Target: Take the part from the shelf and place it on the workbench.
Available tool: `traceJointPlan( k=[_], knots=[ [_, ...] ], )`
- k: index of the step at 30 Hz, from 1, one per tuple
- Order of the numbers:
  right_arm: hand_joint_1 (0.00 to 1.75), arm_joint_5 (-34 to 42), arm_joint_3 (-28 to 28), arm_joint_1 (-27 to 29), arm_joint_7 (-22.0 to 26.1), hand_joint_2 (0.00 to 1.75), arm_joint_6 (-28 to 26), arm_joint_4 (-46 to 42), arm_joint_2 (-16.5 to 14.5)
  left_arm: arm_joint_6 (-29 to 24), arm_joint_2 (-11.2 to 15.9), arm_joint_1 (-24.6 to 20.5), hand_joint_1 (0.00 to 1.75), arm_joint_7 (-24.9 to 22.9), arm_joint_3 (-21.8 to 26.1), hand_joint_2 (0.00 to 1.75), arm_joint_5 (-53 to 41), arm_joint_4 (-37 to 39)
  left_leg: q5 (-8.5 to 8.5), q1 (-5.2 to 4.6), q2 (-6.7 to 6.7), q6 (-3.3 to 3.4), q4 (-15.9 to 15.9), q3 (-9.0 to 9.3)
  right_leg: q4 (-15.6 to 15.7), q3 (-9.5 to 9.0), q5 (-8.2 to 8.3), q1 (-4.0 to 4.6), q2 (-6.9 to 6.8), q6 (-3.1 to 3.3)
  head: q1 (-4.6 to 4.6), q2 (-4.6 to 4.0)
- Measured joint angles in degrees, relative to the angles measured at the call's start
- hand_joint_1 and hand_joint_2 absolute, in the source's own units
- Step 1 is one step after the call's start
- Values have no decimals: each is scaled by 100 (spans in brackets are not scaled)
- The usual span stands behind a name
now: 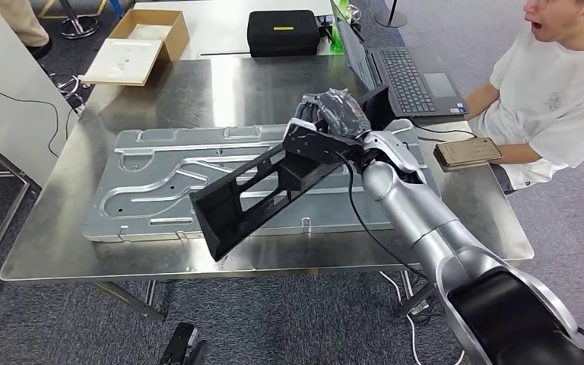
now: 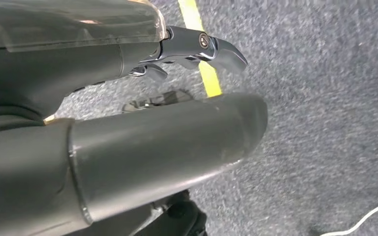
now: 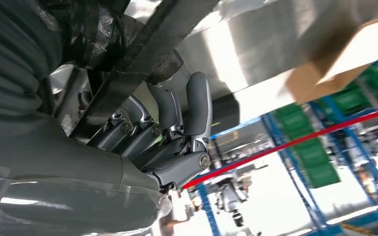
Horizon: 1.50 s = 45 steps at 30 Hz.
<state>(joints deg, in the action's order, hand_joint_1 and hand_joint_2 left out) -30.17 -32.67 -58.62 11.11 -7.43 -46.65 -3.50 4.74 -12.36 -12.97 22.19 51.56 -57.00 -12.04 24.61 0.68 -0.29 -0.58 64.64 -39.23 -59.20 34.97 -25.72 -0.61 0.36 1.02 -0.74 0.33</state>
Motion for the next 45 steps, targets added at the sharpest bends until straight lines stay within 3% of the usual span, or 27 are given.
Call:
traceJointPlan(
  k=[2,4,6,8,9,11,12,13,15,17,20,22,25,27,28,31,33,35,37,40,42,43,45],
  knots=[
    [175,-40,5,-109,-133,175,-84,203,16,7,-1,-5,0,20,0,0,1,0,-120,-15,-7,50,-465,211,-36,18,-31,18,10,-47,-2,0],
    [175,-82,21,-176,-241,175,-140,401,41,9,-2,1,0,33,-1,0,2,1,-87,-24,-18,106,-527,234,-32,28,-30,28,10,-95,-2,0],
    [87,-82,55,-215,-261,87,-150,531,67,9,-3,5,0,41,-2,87,3,1,-100,-7,-16,175,-562,261,-95,49,-91,17,1,-150,-1,0],
    [0,-70,92,-279,-259,0,-159,644,86,8,-4,-7,0,48,-2,175,3,1,-105,8,-4,243,-600,296,-526,255,-325,1,-5,-198,-3,0],
    [0,-65,107,-307,-258,0,-166,705,92,7,-4,-13,0,49,-3,175,2,1,-97,6,1,264,-602,303,-884,439,-478,-3,-7,-215,-4,0],
    [0,-60,133,-323,-264,0,-174,836,105,-6,-4,-14,0,48,-4,87,-15,1,-81,3,3,289,-599,314,-1505,799,-647,-15,-8,-238,-4,0],
    [0,-60,142,-320,-267,44,-172,891,110,-13,-4,-10,0,46,-6,44,-28,1,-72,2,-2,293,-597,323,-1572,868,-588,-20,-9,-240,-4,0],
    [0,-60,152,-321,-270,87,-166,937,115,-18,-4,-6,0,43,-7,0,-38,1,-62,2,-9,290,-593,335,-1411,825,-423,-23,-10,-232,-3,0],
    [0,-43,179,-340,-281,175,-143,1004,118,-20,-6,0,0,37,-9,0,-32,2,-32,-1,-23,262,-584,365,-676,509,-1,-17,-12,-193,-3,0],
    [0,9,220,-365,-309,175,-95,1065,118,-25,-7,-6,0,33,-9,0,-9,1,-6,-20,-26,213,-572,372,-127,264,182,13,-12,-154,-2,0],
    [0,136,306,-382,-331,175,44,1175,124,-34,-5,-11,0,28,-9,0,0,1,8,-30,-20,123,-589,374,-15,214,168,27,-6,-94,-1,0],
    [0,219,381,-410,-331,175,152,1254,134,-38,-4,-8,0,26,-9,0,1,1,137,-26,-13,68,-430,319,31,177,180,-1,-13,-26,-1,0],
    [0,305,451,-462,-331,175,297,1382,139,-45,-3,-7,0,26,-9,0,2,2,625,-12,-6,21,550,-113,54,139,170,-5,-17,48,-1,0],
    [0,379,490,-470,-328,175,376,1475,142,-51,-1,2,0,26,-9,0,1,1,727,-9,-5,8,1009,-349,46,127,154,3,-13,58,-1,0],
    [0,412,513,-471,-325,175,404,1509,143,-52,0,5,0,26,-9,0,0,1,611,-8,-5,11,918,-315,40,118,145,4,-8,54,0,0],
    [0,477,572,-495,-306,175,457,1575,148,-54,8,-2,0,26,-9,0,-1,0,67,-20,-5,73,-175,205,16,84,106,13,5,16,-1,0],
    [0,535,605,-518,-292,175,513,1620,155,-54,13,-10,0,26,-9,0,-3,1,-9,-42,-6,115,-563,393,9,92,98,28,9,-31,-1,0],
    [0,610,639,-532,-287,87,580,1661,163,-54,14,-8,0,27,-10,0,-4,1,-3,-42,-6,154,-609,418,19,98,101,37,9,-89,0,0],
    [0,683,687,-556,-295,0,641,1693,180,-55,14,-6,0,28,-11,0,-4,0,-34,-15,-1,216,-669,451,-100,143,4,34,3,-143,-2,0],
    [0,750,743,-579,-327,0,709,1764,202,-57,14,-19,0,30,-11,0,-4,1,-47,1,9,286,-705,474,-997,573,-447,5,-5,-206,-3,0],
    [0,762,757,-559,-347,0,733,1830,213,-57,14,-13,0,30,-11,0,-4,1,-36,2,7,292,-696,476,-1520,860,-577,-25,-6,-240,-3,0],
    [0,763,762,-552,-355,0,738,1858,216,-58,14,-6,0,30,-11,0,-4,2,-25,4,4,285,-683,477,-1509,880,-491,-43,-8,-251,-4,0],
    [0,765,767,-559,-363,0,739,1890,219,-61,14,2,0,32,-11,0,-4,1,17,10,-1,252,-636,481,-912,626,-95,-73,-20,-260,-4,0]
  ],
)
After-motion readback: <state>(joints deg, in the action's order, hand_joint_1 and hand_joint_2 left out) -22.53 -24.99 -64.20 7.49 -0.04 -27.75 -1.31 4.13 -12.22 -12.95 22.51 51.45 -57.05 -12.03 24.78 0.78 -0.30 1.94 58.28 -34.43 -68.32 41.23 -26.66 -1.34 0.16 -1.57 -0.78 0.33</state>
